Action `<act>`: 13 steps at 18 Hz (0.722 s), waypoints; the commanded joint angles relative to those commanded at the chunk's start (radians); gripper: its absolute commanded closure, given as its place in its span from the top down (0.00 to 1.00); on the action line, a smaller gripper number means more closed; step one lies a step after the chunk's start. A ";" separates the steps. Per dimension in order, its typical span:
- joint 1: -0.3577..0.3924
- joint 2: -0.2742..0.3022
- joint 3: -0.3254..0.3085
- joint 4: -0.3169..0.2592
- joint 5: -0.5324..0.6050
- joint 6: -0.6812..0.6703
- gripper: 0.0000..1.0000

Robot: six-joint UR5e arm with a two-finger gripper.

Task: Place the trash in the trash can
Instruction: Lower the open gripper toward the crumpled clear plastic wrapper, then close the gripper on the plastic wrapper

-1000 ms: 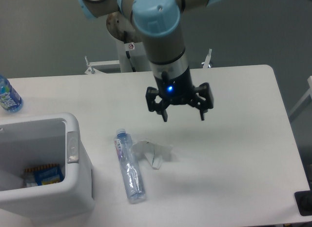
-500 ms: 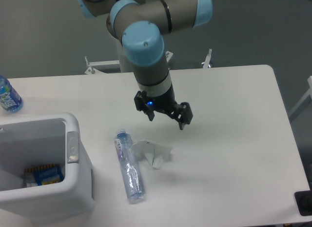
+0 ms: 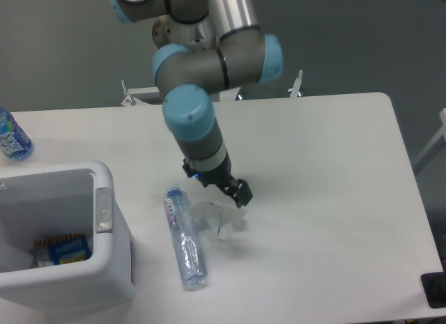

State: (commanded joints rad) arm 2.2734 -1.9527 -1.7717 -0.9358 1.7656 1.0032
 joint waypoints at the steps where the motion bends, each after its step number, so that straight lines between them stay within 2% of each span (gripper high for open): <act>1: -0.002 -0.006 0.000 0.005 0.000 0.000 1.00; 7: -0.003 -0.037 0.001 0.009 0.012 -0.011 1.00; 8: -0.003 -0.040 0.003 0.008 0.018 -0.030 0.93; 11: -0.003 -0.040 0.003 0.009 0.018 -0.100 0.49; 13: -0.005 -0.035 0.006 0.006 0.018 -0.106 0.15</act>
State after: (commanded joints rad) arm 2.2688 -1.9881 -1.7656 -0.9296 1.7840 0.8974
